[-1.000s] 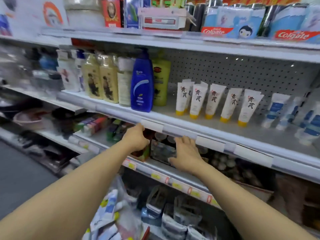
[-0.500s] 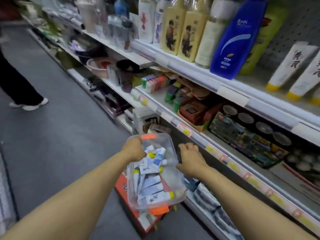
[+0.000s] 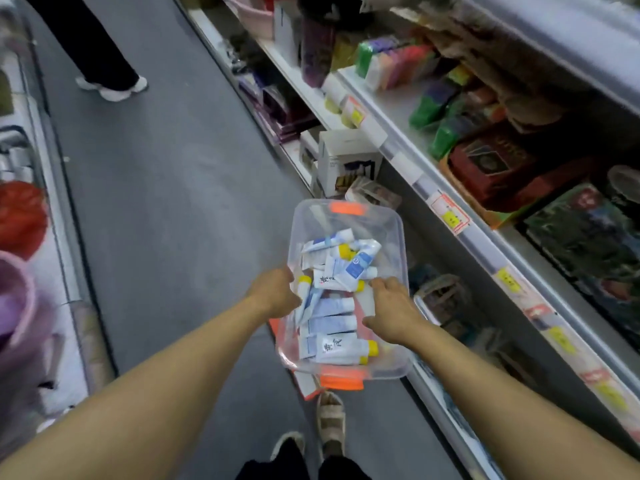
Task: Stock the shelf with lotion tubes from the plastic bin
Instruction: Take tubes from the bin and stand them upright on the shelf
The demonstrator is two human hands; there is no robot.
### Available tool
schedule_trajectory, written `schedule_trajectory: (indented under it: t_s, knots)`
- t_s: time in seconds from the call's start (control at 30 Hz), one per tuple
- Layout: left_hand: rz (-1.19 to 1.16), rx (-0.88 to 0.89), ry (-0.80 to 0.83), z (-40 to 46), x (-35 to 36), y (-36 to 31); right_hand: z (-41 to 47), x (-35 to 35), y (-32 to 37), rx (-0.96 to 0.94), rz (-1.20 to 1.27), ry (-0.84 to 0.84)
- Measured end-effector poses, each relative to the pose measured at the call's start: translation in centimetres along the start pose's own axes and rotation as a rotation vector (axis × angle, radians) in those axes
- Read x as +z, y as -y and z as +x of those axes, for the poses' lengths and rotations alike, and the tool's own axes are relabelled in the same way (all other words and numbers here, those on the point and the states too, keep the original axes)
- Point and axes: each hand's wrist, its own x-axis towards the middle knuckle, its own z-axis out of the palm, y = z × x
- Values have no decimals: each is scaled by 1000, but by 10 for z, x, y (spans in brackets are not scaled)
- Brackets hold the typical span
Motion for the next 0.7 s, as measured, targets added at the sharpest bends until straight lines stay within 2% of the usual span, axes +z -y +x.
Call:
schedule_trajectory:
  t_s: [0.13,0.37,0.53,0.7]
  knots:
    - [13,-1,28,30,25,-15,42,10,-20,-12,-11,26]
    - [-49,-27,11,94,51,-42,139,18,-50,-105,-48,-34]
    - [-160,-40,4,142,72,-47,208,32,-62,-173,-209,-24]
    - [-172,-71,-10,177,93,-36,255,53,-64,-298,-484,-39]
